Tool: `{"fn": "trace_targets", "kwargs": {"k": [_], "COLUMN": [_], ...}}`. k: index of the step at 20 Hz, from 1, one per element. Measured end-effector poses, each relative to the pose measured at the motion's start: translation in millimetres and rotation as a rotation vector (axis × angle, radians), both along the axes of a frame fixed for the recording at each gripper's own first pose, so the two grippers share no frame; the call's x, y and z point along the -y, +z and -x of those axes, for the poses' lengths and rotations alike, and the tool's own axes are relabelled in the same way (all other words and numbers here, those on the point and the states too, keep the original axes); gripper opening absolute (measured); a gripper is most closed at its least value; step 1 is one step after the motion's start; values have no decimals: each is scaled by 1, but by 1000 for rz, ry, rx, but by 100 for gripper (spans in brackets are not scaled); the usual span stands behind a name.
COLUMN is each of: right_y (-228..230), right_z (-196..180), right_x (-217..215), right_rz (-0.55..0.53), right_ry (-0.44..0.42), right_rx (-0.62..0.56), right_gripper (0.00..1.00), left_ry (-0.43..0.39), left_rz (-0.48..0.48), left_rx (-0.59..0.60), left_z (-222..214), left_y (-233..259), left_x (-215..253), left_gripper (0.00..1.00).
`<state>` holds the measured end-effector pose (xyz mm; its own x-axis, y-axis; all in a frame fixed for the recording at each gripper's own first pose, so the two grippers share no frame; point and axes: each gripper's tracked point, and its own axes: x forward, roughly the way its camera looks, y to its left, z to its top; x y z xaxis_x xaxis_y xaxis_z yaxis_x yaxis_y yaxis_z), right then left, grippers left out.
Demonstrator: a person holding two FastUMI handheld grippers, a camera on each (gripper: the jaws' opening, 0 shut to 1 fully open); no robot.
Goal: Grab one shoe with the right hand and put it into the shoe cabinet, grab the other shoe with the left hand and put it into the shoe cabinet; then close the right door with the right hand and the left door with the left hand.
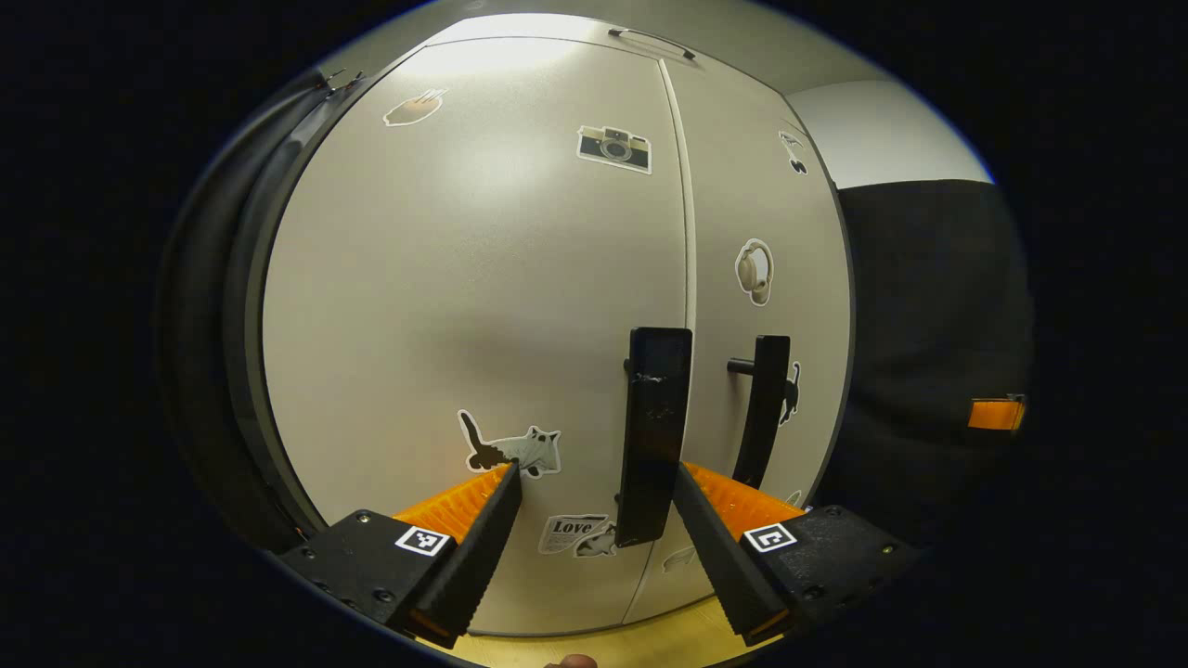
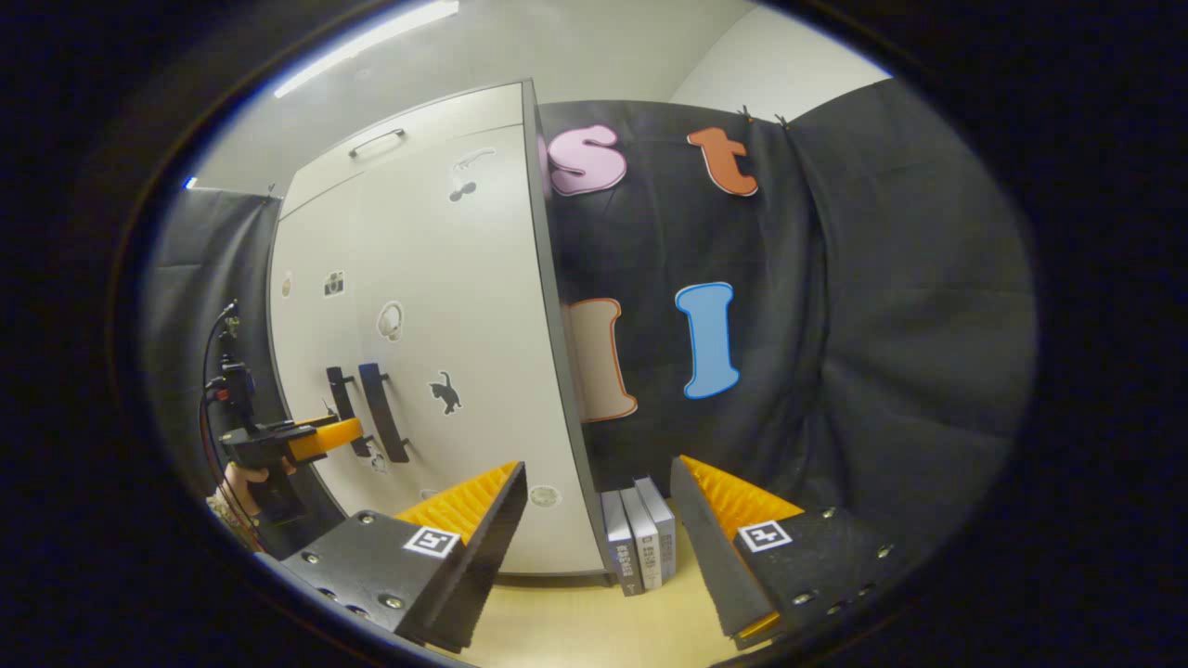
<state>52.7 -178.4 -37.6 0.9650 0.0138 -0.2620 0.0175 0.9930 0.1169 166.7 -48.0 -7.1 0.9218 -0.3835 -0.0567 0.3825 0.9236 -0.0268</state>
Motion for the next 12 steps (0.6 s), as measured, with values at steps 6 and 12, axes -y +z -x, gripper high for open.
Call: {"fn": "trace_targets", "kwargs": {"k": [6, 12], "right_y": [7, 23], "right_z": [5, 15], "right_x": [-10, -18], "right_rz": [-16, -10], "right_ry": [1, -3], "right_rx": [13, 32], "right_gripper": [93, 93], "left_ry": [9, 43], "left_rz": [-31, -70], "left_rx": [6, 59], "left_z": [3, 26], "left_y": [4, 23], "left_x": [-1, -11], "left_gripper": [99, 98]}}
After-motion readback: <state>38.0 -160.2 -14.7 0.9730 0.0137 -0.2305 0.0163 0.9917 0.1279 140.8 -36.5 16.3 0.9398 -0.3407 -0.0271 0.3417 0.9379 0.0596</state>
